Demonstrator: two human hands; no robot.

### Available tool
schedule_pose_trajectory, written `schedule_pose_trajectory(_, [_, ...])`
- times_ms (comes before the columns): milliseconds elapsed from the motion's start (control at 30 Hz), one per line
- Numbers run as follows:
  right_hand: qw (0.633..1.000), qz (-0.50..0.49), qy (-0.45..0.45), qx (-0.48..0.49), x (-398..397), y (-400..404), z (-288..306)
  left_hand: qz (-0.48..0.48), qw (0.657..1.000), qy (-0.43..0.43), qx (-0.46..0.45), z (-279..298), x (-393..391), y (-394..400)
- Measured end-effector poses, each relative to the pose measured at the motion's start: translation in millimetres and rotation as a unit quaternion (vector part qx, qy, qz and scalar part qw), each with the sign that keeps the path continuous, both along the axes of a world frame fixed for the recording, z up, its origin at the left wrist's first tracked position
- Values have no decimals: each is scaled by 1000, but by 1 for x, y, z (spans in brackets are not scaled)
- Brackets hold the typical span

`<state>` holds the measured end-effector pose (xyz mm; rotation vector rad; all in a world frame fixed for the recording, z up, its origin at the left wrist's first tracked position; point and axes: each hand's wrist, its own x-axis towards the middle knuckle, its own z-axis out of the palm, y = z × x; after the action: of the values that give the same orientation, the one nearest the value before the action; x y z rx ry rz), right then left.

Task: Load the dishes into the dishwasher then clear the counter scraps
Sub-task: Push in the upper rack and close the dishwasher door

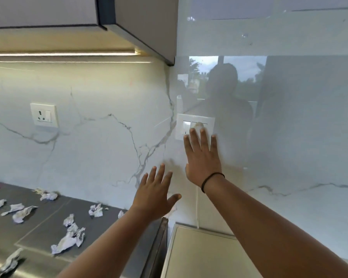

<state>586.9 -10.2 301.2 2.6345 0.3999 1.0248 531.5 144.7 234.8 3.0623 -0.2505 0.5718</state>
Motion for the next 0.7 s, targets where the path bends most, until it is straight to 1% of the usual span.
schedule_pose_trajectory(133, [998, -54, 14, -39, 7, 15, 9, 0, 1000, -16, -13, 12, 2, 17])
schedule_pose_trajectory(300, [993, -99, 18, -69, 10, 26, 12, 0, 1000, -15, 8, 18, -2, 41])
schedule_pose_trajectory(467, [983, -143, 38, -110, 3, 35, 13, 2, 1000, -14, 6, 23, -6, 55])
schedule_pose_trajectory(567, [989, -122, 53, -64, -11, 32, -1, -10, 1000, -2, 11, 15, -14, 55])
schedule_pose_trajectory(633, [995, -62, 76, -32, -31, 26, -22, -42, 999, 12, 19, 2, -23, 48])
schedule_pose_trajectory(700, [997, -18, 80, 9, -61, 14, -57, -82, 995, 39, 32, -10, -38, 37])
